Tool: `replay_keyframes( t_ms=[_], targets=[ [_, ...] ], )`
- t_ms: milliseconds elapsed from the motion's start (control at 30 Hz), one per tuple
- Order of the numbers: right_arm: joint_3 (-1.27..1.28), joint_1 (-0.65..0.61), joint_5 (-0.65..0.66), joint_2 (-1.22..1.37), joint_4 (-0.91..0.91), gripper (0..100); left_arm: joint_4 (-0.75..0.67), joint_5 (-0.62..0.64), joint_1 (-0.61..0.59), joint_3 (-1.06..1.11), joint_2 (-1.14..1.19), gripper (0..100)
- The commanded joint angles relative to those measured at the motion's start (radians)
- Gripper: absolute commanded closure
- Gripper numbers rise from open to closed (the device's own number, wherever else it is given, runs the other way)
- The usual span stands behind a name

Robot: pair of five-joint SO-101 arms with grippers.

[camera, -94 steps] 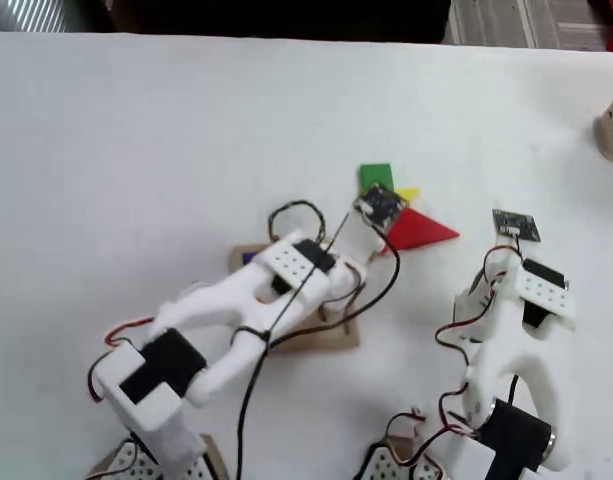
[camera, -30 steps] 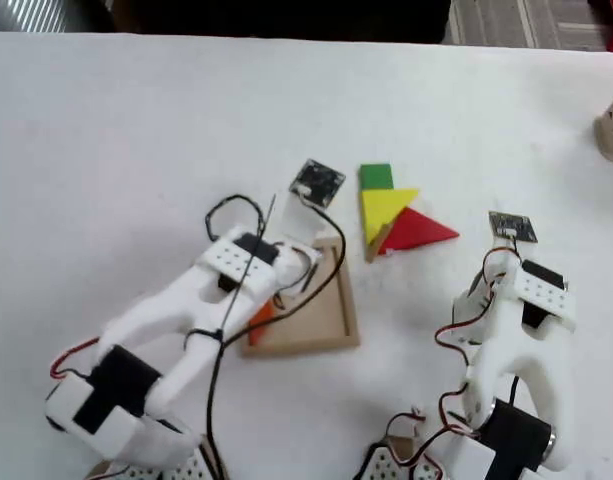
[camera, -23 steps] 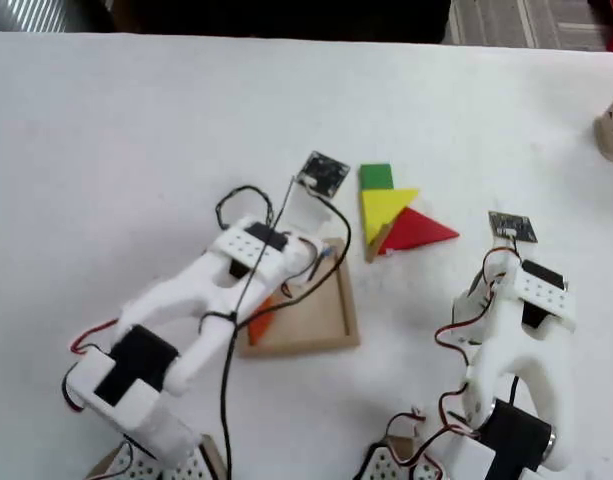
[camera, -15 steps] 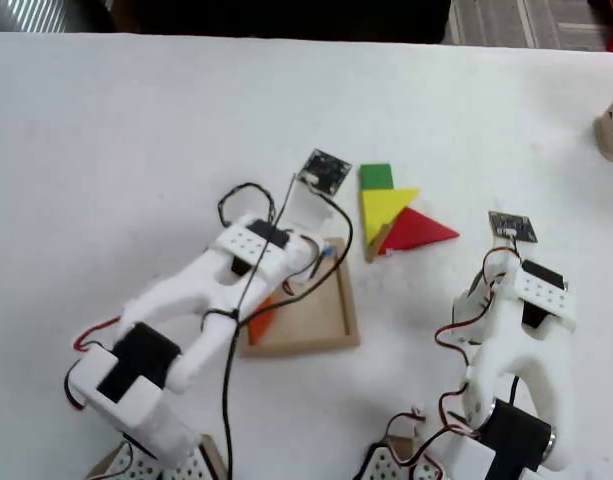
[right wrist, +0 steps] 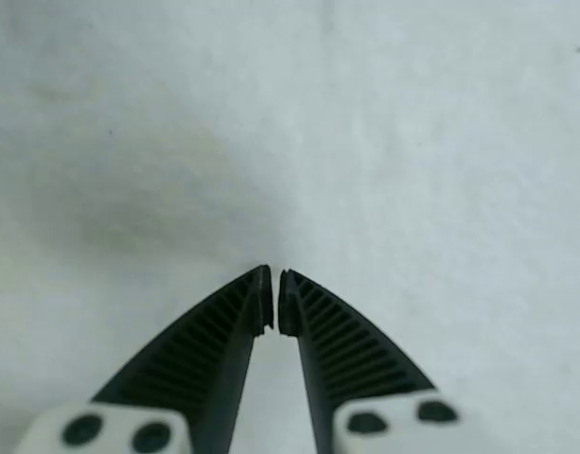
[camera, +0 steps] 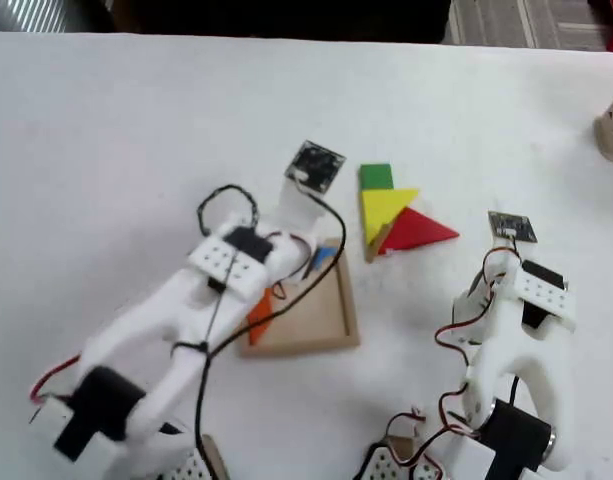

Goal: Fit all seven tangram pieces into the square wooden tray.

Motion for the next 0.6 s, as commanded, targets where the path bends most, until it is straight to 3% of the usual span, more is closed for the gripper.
replay_keyframes(
  t_ms=[0, 167, 400, 567],
  targets=[
    [-0.003, -0.015, 0.011, -0.007, -0.012, 98.1, 0.0, 0.002, -0.05, 0.069, -0.202, 98],
    [-0.003, -0.015, 0.009, -0.007, -0.025, 98.1, -0.011, 0.0, -0.197, 0.14, -0.314, 97],
    [0.009, -0.05, 0.009, -0.005, -0.03, 98.1, -0.295, 0.0, -0.432, 0.279, -0.321, 98],
    [0.023, -0.058, 0.012, -0.015, -0.05, 98.1, -0.362, 0.0, -0.478, 0.384, -0.321, 98]
  ],
)
